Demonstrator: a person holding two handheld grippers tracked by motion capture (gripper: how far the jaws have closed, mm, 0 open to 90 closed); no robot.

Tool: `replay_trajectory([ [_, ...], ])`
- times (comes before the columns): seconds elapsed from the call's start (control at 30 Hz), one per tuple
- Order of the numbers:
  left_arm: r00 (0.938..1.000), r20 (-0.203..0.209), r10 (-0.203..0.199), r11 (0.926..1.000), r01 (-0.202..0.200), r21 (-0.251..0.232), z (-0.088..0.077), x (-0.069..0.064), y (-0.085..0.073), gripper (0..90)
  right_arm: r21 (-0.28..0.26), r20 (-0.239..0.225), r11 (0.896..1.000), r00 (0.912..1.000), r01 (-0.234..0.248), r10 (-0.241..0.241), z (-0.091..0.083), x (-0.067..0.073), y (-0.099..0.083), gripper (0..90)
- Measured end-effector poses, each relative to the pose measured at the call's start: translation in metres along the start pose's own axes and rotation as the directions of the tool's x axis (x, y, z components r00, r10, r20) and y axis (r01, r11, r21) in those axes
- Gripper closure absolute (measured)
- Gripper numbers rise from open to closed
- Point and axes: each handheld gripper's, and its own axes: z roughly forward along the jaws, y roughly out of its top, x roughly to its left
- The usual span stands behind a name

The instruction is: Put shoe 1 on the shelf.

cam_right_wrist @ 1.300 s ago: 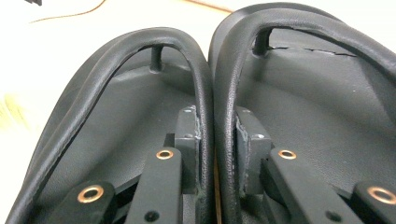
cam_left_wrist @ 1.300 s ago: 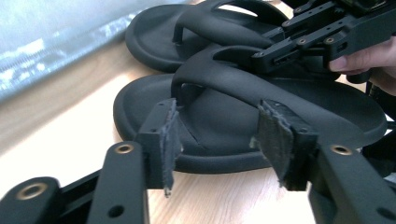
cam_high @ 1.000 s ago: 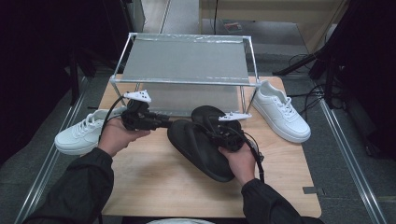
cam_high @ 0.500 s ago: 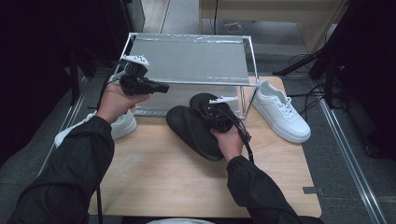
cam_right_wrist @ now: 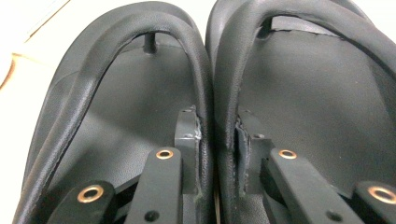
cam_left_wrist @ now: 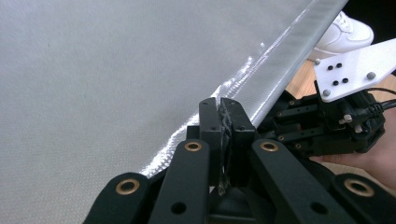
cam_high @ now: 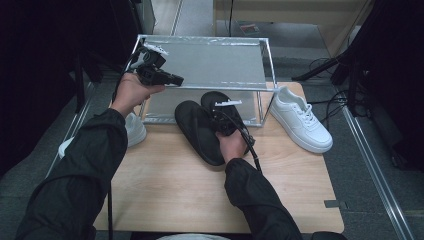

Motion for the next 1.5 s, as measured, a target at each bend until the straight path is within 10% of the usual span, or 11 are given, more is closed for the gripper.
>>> replay_trajectory([
  [0.7, 0.9999, 0.005, -0.010, 0.9999, 0.010, -0.003, 0.005, 0.001, -0.001, 90.0, -0.065, 0.028, 0.996, 0.9981, -0.053, 0.055, 0.024, -0.001, 0.018, 72.1],
  [0.93, 0.9996, -0.013, -0.025, 0.9997, 0.025, -0.003, 0.006, -0.001, -0.001, 90.0, -0.066, -0.053, 0.995, 0.9965, -0.068, 0.065, 0.028, -0.006, 0.017, 57.3],
  [1.1, 0.9993, -0.014, -0.034, 0.9994, 0.034, -0.008, 0.006, 0.000, -0.002, 90.0, -0.059, -0.049, 0.998, 0.9982, -0.038, 0.035, 0.018, -0.003, 0.015, 47.8],
  [1.5, 0.9979, -0.001, -0.064, 0.9974, 0.064, -0.033, 0.007, 0.001, -0.006, 90.0, -0.087, -0.079, 0.995, 0.9950, 0.055, -0.062, -0.031, -0.006, -0.006, 56.5],
])
